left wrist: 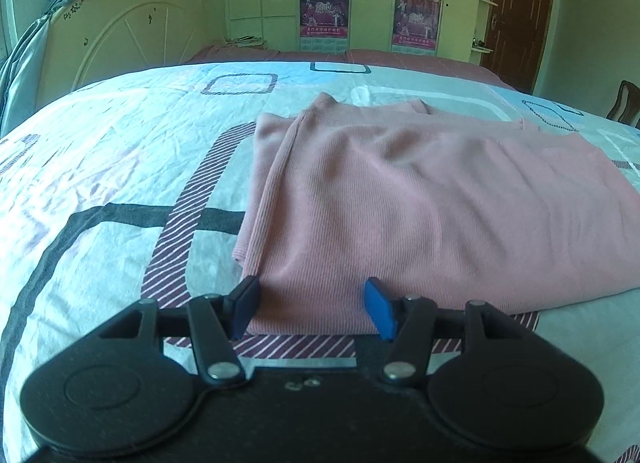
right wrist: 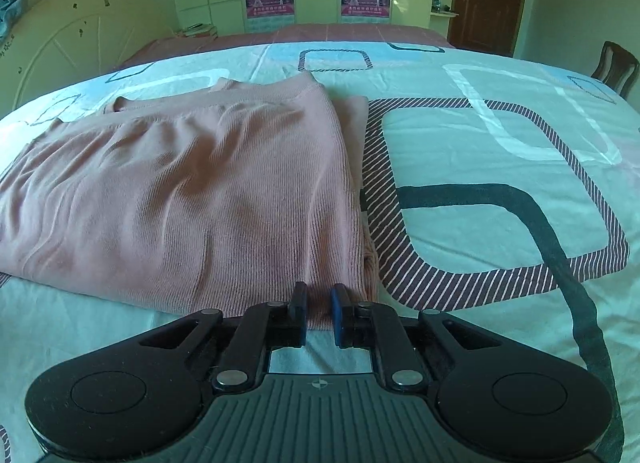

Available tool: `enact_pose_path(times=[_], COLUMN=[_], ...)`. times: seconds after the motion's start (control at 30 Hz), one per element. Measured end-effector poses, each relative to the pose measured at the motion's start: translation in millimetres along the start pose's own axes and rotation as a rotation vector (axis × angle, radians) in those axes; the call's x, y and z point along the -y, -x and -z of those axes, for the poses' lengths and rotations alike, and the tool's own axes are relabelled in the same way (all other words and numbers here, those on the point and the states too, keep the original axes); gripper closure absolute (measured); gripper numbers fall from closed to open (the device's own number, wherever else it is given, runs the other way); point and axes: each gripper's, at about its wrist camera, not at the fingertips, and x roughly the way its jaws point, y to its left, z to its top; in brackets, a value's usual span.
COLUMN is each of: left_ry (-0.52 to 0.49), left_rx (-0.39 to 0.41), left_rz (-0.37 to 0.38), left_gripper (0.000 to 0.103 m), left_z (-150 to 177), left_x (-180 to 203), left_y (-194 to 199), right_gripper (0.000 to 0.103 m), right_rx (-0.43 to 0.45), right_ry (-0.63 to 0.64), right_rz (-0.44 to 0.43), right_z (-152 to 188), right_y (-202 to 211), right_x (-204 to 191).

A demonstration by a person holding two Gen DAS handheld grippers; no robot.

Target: Fold small clothes

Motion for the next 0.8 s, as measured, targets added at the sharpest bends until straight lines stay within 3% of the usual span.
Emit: enact_pose_path(times=[0.3, 0.4, 0.47, 0.63, 0.73, 0.8], left_ry=[-0.013, 0.026, 0.121, 0.39, 0.506, 0.593], left_rx=[-0.039, -0.049, -0.029, -0.012, -0.008, -0.021], left_rz=[-0.023, -0.084, -0.053, 0.151, 0.18, 0.198], left_gripper=[0.045, 0.044, 0.044, 0.05, 0.051, 0.05], left_z=[-5.2, -7.4, 0.7, 34.1, 41.2, 41.8], left_x=[3.6, 2.5, -7.0, -21.8, -24.3, -29.9], left_y=[-1.1, 16.2, 35.2, 57.4, 52.8, 40.6], right_gripper=[0.092, 0.091, 0.091, 0.089, 0.087, 0.068], right_rx=[-0.019, 0.003, 0.048, 0.084, 0.101, 0.109], right_ry=[0.069, 0.042, -0.015, -0.073, -0.072, -0.053], right_rz=[0.016, 0.006, -0.044, -0.157, -0.225, -0.247], right_z=[-2.0, -5.7, -2.3, 11.8, 12.9, 7.0], right_y=[-1.0, 15.4, 34.8, 62.6, 69.1, 67.4], right_x=[-7.5, -6.8, -3.2, -13.4, -32.9, -49.8])
